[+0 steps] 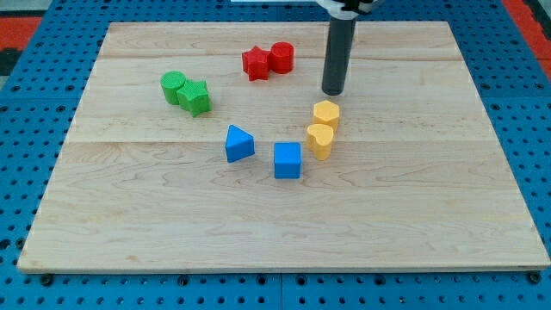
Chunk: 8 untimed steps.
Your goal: Move the green star to the top left
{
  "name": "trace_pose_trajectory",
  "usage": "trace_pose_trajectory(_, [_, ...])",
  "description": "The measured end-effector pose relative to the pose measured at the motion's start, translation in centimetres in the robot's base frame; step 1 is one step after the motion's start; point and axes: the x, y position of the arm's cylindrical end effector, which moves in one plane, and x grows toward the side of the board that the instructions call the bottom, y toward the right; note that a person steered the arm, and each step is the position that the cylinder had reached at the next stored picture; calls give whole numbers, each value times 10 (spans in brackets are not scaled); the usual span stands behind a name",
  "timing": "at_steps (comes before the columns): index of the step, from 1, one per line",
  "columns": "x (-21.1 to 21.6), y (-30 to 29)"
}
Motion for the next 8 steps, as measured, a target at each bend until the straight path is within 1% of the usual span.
trace_pose_trajectory(3, [14,-54])
trace_pose_trajectory(4, [29,-73])
trace_pose_trajectory(6, [45,-123])
trace_pose_trajectory(7, [66,-152])
trace_pose_trajectory(8, [41,-201])
